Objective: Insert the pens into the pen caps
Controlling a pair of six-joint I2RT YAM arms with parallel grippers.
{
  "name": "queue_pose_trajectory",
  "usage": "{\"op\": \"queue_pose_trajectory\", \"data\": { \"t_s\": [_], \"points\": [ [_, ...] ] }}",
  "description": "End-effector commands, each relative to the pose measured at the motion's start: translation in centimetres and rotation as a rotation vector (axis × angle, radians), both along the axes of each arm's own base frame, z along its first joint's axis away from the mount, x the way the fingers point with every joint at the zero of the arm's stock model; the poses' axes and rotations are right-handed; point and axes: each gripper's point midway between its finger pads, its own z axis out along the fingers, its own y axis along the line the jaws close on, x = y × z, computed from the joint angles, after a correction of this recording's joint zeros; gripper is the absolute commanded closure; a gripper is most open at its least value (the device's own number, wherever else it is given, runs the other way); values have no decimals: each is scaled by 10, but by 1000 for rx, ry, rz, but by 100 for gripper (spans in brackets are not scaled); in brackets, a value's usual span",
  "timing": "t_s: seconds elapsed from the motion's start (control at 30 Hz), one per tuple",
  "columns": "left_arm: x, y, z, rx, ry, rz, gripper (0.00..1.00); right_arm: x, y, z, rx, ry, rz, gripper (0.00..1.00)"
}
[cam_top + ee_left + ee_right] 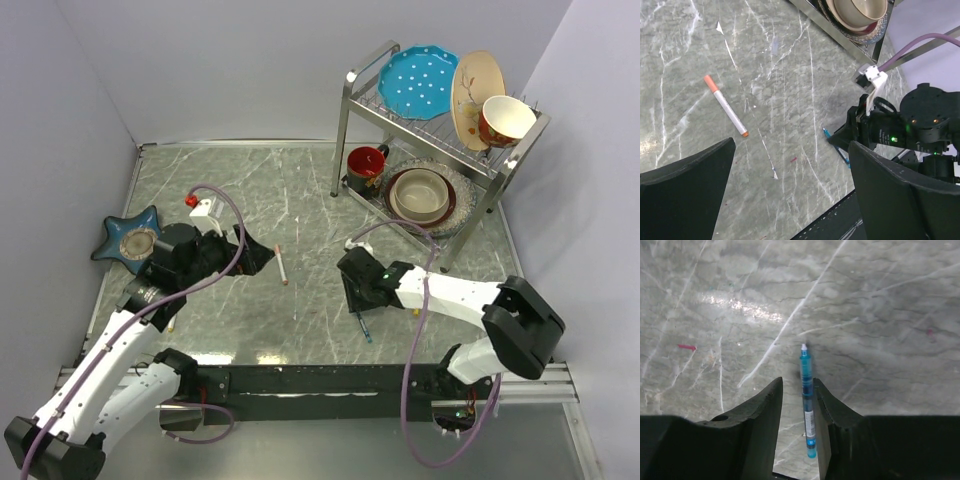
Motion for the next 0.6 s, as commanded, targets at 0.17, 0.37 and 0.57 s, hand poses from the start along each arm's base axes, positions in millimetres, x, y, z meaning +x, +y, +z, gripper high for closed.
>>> {"op": "queue_pose_trajectory", "data": {
  "t_s": [0.17, 0.37, 0.57],
  "points": [
    [-4, 2, 1, 17, -28, -11, 1, 10, 2, -15, -79, -27, -22, 69],
    [-6, 3, 9, 5, -59, -18, 1, 8, -3, -23, -128, -33, -29, 90],
    [-27, -16, 20, -95, -84, -150, 1, 23, 27, 31, 51, -133, -40, 100]
  ]
}}
